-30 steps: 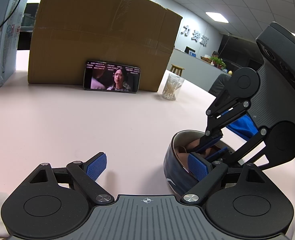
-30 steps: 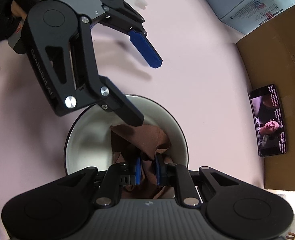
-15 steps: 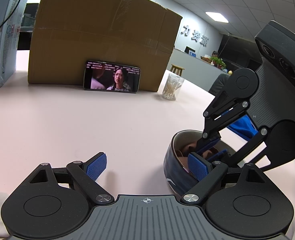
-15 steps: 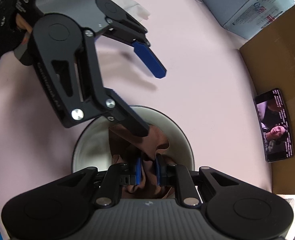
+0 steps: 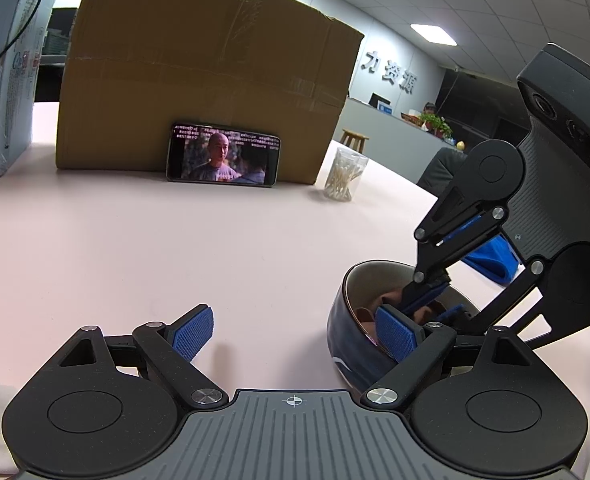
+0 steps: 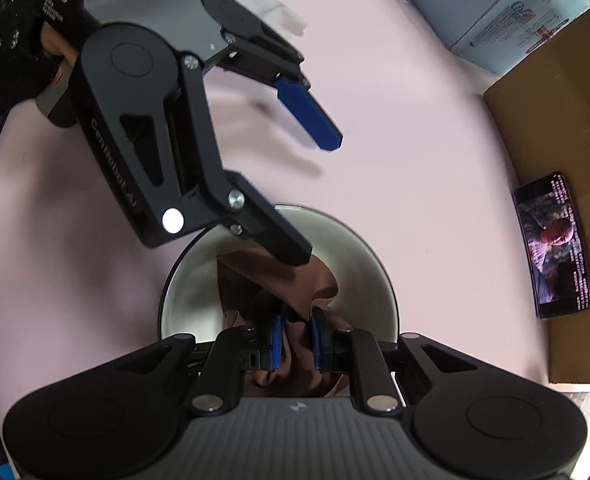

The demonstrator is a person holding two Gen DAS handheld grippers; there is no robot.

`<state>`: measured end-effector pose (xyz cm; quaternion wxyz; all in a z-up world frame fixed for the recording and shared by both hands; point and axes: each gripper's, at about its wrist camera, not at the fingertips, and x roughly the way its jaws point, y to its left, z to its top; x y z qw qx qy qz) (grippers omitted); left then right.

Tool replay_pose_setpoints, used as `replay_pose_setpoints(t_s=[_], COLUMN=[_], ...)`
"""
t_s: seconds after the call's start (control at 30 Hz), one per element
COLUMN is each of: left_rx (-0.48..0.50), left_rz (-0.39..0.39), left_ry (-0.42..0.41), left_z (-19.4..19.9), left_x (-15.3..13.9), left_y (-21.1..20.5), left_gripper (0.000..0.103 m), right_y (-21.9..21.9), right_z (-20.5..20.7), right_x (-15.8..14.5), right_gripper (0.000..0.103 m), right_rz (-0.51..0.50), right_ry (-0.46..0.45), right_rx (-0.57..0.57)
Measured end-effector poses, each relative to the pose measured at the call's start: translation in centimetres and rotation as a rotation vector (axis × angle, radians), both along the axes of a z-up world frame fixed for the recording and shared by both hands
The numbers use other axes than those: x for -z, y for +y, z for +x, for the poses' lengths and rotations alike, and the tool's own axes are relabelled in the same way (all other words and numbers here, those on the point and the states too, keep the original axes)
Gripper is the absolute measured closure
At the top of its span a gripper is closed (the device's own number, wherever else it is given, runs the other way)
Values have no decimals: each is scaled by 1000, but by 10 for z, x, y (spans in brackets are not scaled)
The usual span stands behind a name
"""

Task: Clean bowl
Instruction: 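Continue wiping the bowl interior with the cloth in the right gripper while the left gripper holds the rim, then open the right gripper and lift it away from the cloth in the bowl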

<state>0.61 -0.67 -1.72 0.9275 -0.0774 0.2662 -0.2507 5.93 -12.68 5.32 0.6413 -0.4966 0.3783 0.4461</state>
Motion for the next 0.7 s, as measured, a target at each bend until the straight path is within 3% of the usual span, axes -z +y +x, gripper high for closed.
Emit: replay_pose_setpoints(t_s=[0.43,0.7], left_rx=[-3,-4], left_rz=[-1,-3], left_ry=[-5,-7], left_z=[-2,-3], left_x=[0,-1], left_y=[-1,-2], left_gripper=[13,13], right_y=[-45,-30], right_z=[-19,-5], right_x=[-6,1], right_gripper=[88,85], right_rz=[156,164], right_ry=[-68,-77], right_rx=[85,75])
